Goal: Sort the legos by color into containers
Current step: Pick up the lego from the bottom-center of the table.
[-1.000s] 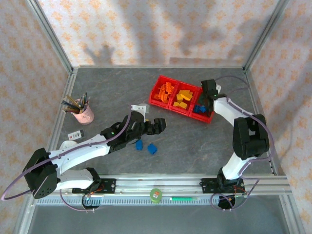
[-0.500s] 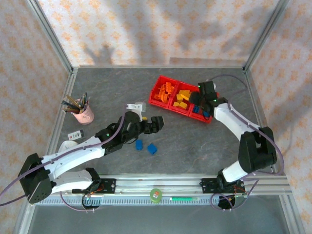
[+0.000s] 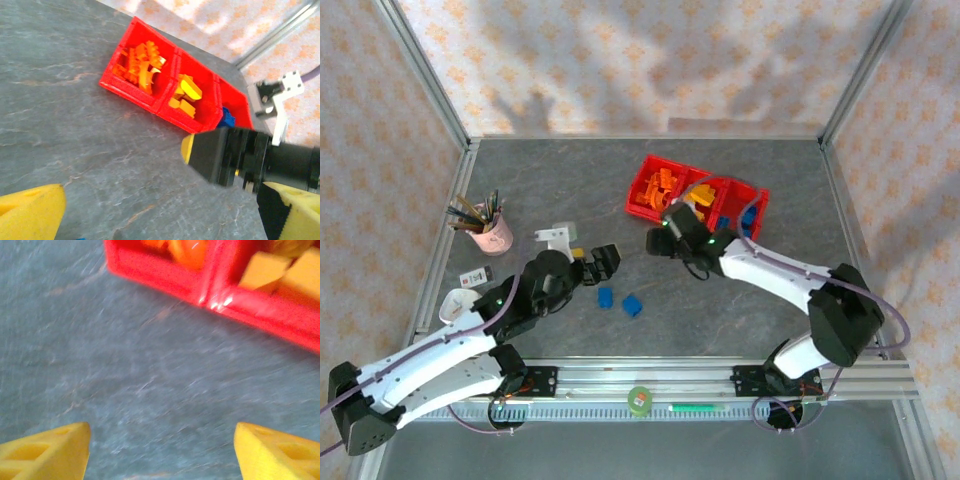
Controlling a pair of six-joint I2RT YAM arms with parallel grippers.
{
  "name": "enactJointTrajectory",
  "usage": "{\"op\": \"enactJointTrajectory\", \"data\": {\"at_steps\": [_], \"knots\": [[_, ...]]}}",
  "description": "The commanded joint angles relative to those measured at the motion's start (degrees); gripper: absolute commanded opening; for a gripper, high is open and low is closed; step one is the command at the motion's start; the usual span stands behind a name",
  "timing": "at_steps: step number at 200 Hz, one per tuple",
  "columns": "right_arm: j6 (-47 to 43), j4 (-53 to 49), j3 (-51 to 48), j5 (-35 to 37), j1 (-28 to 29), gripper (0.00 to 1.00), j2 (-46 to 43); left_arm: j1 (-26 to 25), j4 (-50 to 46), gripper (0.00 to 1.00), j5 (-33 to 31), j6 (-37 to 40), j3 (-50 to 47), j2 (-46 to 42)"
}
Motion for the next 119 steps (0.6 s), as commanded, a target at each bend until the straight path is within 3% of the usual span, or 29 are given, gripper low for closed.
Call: {"op": "enactJointTrajectory", "data": {"at_steps": [1,63,119], "knots": [[4.1,1.6,1.2,2.5,4.9,0.77,4.4,-0.3,-6.3,0.99,-4.9,-2.9,-1.6,-3.5],[5.1,0.7,9.6,2.9,13.0,0.82,15.8,-0.4,-13.3,0.99,-8.8,-6.2,-2.5,-9.8],[5.5,-2.6,15.8,3.3,17.6,0.79,22.0,-0.3,-19.8,0.99,-11.7,-10.6,-3.5,-15.7]]}}
